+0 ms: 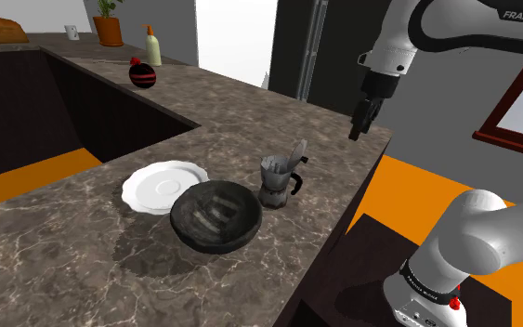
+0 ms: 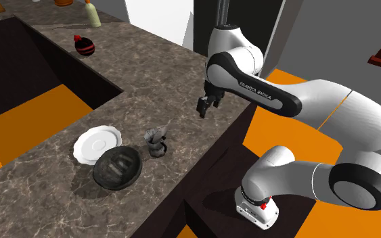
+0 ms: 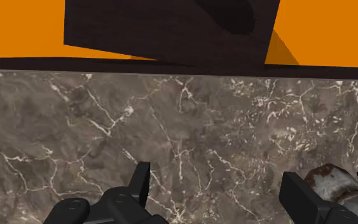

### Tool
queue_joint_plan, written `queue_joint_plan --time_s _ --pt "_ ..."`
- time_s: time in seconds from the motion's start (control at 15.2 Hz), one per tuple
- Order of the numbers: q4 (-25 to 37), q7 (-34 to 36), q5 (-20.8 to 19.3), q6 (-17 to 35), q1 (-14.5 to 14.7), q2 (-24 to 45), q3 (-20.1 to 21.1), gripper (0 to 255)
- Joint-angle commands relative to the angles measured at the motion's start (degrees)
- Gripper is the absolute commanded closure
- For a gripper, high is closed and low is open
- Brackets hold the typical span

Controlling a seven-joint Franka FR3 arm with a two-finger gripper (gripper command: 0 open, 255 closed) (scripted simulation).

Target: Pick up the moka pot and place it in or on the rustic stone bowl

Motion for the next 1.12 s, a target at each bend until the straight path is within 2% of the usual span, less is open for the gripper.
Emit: queue_joint_plan --time_s 0.0,0.59,1.06 --pt "0.0 0.0 0.0 0.0 0.0 0.0 0.0 0" --pt "4.7 10.89 7.38 7.43 3.1 9.22 9.06 0" --pt "12.03 19.15 10.08 12.88 4.59 19.02 15.66 0"
